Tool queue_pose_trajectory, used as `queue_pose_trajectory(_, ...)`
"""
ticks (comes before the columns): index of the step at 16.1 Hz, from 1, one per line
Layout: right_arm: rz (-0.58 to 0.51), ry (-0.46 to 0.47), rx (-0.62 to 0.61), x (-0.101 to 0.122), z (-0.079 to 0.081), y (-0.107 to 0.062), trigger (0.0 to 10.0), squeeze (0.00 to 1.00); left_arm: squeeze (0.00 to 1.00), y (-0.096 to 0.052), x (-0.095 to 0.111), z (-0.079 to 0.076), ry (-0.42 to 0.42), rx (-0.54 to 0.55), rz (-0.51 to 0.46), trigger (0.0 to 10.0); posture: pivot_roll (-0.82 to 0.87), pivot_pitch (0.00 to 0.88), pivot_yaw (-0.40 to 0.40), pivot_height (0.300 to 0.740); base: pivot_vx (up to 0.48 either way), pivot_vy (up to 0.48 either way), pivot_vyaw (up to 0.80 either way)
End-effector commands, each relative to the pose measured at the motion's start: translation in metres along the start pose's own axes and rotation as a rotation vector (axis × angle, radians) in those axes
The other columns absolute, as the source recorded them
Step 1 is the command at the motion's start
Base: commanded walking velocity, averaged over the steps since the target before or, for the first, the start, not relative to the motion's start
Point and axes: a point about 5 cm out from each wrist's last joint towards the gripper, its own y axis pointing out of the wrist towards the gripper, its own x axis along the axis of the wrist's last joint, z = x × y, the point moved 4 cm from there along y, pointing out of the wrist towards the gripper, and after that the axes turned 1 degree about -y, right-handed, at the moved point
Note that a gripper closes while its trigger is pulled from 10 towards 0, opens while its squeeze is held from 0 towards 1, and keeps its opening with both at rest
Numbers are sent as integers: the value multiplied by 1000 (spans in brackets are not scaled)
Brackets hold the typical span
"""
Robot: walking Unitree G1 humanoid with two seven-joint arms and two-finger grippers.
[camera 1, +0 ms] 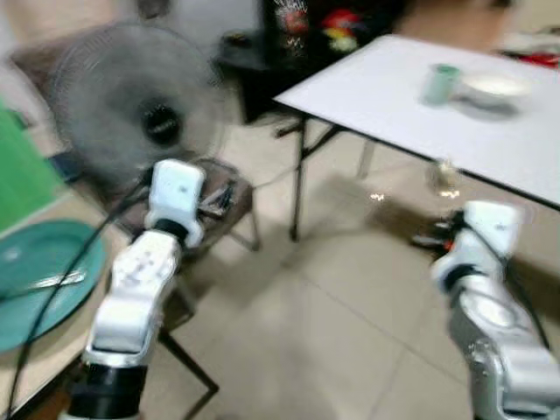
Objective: Setting the table
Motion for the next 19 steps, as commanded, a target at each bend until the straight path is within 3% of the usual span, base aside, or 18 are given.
queue_pose_trajectory(1, -16, 0, -20, 5, -6, -1, 10000, 0, 0, 2, 0, -5, -19, -17, 6, 10000, 27, 0, 73, 740, 0, 480, -800)
queue_pose_trajectory(4, -13, 3, -26, 4, -6, 0, 10000, 0, 0, 5, 7, -8, 52, -35, -22, 10000, 25, 0, 79, 740, 0, 160, -792)
queue_pose_trajectory(6, -14, 4, -26, 5, -5, 0, 10000, 0, 0, 6, 1, -10, -11, -53, 10, 10000, 22, 0, 85, 740, 0, 240, -788)
queue_pose_trajectory(8, -13, 5, -26, 4, -5, 0, 10000, 0, 0, 6, 2, -10, 6, -53, -1, 10000, 23, 0, 86, 740, 0, 480, -788)
queue_pose_trajectory(12, -6, -6, -19, 3, -4, 1, 10000, 0, 0, 4, -1, -8, 9, -29, 8, 10000, 25, 0, 80, 740, 0, 0, -786)
queue_pose_trajectory(16, -36, -111, 59, 6, 7, 5, 10000, 0, 0, -2, -4, -9, -35, -30, 2, 10000, 27, 0, 71, 740, 0, 0, 0)
queue_pose_trajectory(19, -60, -96, 145, 11, 19, 4, 10000, 0, 0, -4, -4, -9, -40, -29, 0, 10000, 30, 0, 66, 740, 0, 0, 0)
